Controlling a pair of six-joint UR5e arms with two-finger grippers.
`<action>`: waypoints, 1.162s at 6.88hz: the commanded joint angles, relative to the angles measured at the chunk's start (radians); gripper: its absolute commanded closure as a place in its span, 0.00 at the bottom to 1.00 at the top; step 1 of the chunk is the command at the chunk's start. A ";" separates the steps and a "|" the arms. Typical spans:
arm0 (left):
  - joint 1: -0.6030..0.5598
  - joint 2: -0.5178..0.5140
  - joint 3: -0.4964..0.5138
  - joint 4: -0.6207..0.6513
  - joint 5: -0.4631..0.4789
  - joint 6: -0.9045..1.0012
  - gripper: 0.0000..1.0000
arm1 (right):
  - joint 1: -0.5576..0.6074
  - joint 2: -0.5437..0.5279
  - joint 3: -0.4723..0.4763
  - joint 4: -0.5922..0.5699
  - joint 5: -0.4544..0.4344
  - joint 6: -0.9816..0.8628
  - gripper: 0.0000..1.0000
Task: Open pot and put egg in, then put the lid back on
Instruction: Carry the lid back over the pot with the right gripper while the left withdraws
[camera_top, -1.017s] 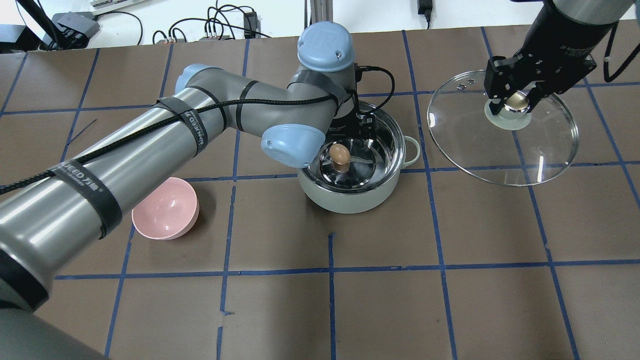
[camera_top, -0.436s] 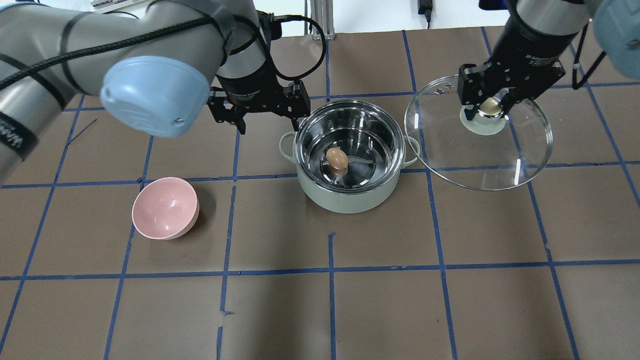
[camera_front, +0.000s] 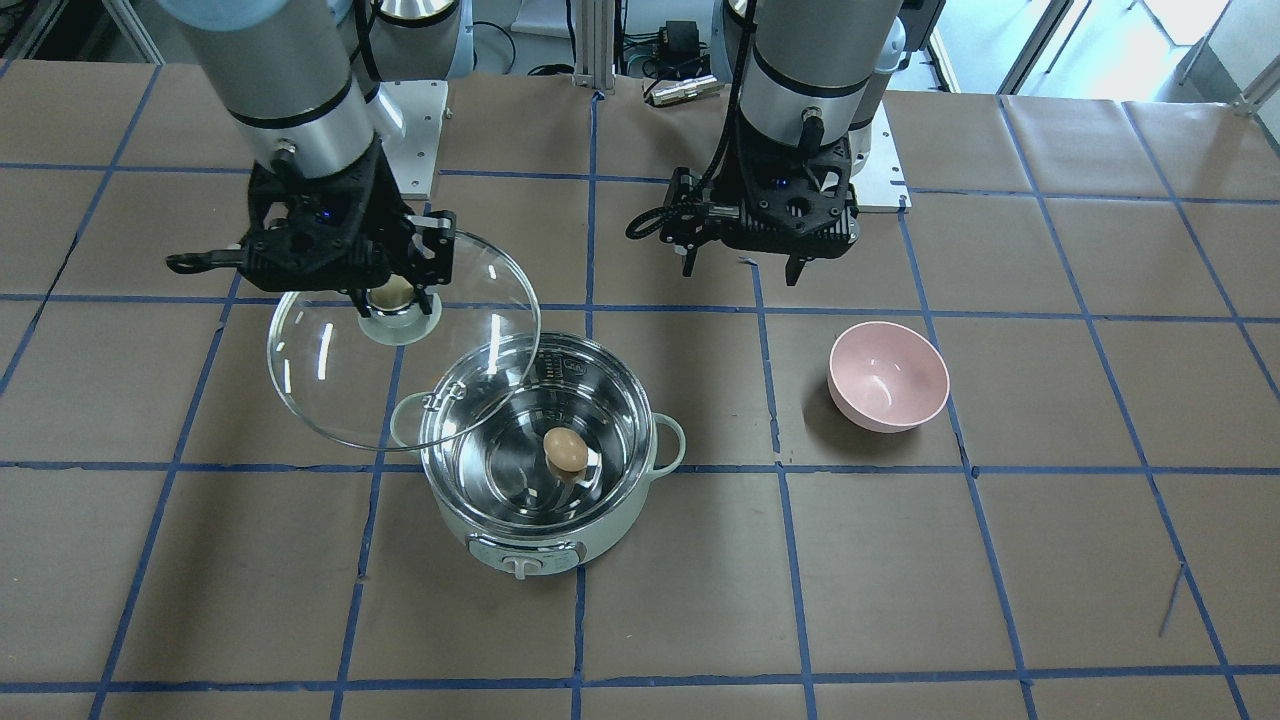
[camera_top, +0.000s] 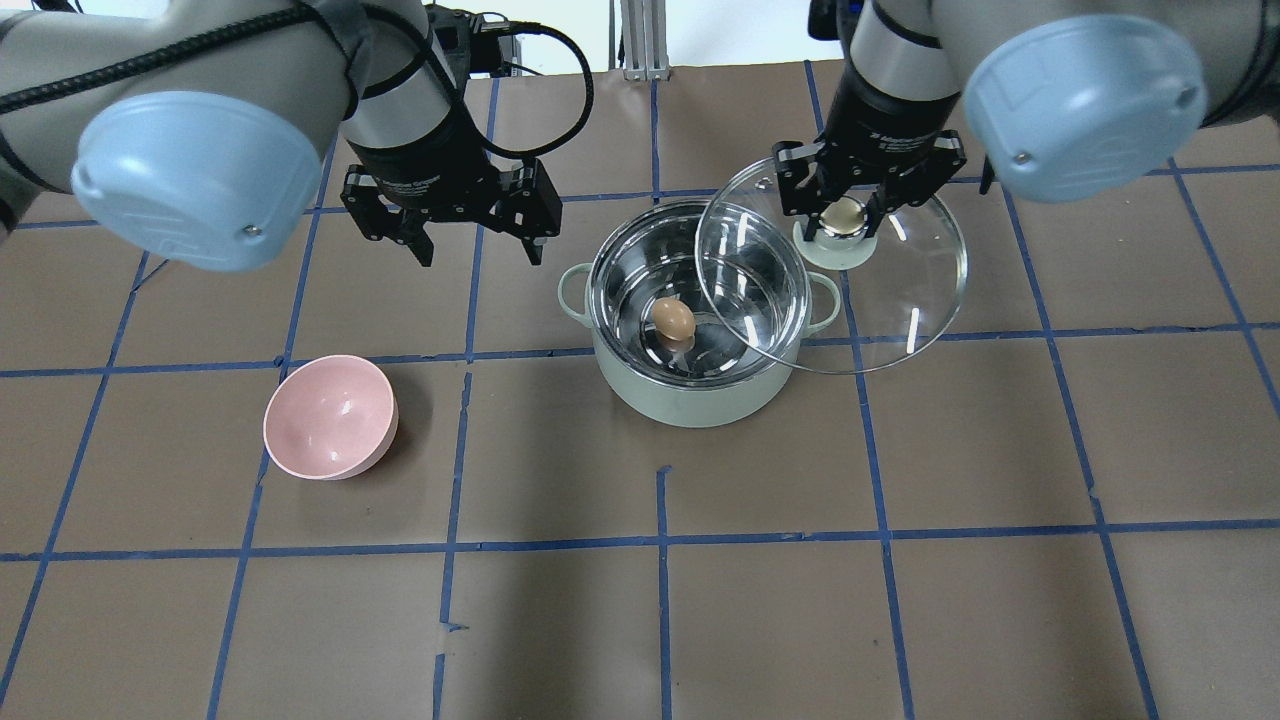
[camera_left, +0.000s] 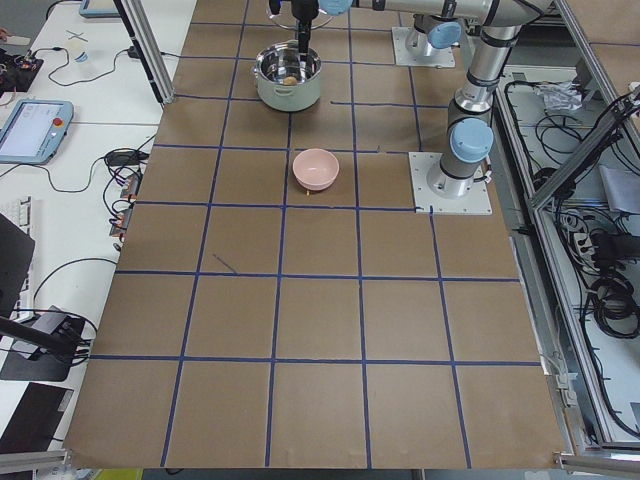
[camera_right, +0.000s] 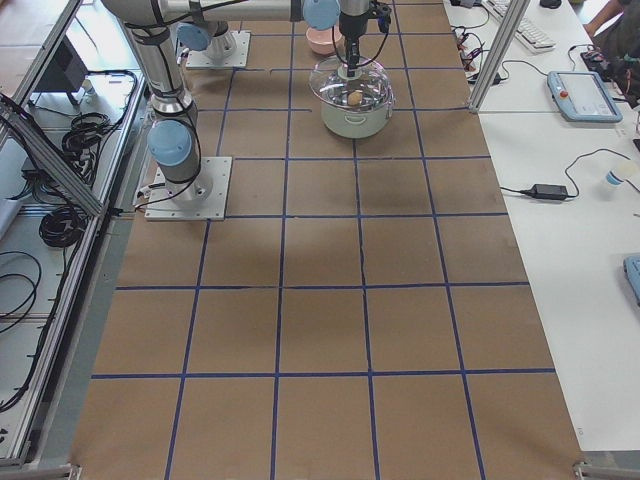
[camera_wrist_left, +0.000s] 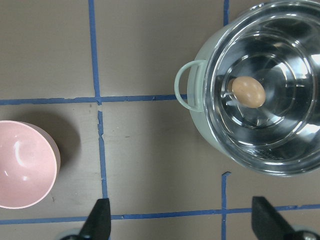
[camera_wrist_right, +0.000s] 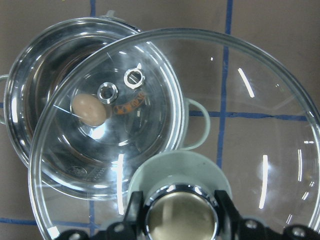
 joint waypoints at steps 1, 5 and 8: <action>0.101 0.066 -0.032 -0.004 -0.006 0.158 0.00 | 0.074 0.081 -0.023 -0.066 0.042 0.098 0.68; 0.114 0.095 -0.047 -0.016 0.006 0.157 0.00 | 0.157 0.179 -0.051 -0.162 0.029 0.197 0.67; 0.114 0.098 -0.049 -0.025 0.009 0.154 0.00 | 0.156 0.186 -0.038 -0.163 -0.003 0.157 0.66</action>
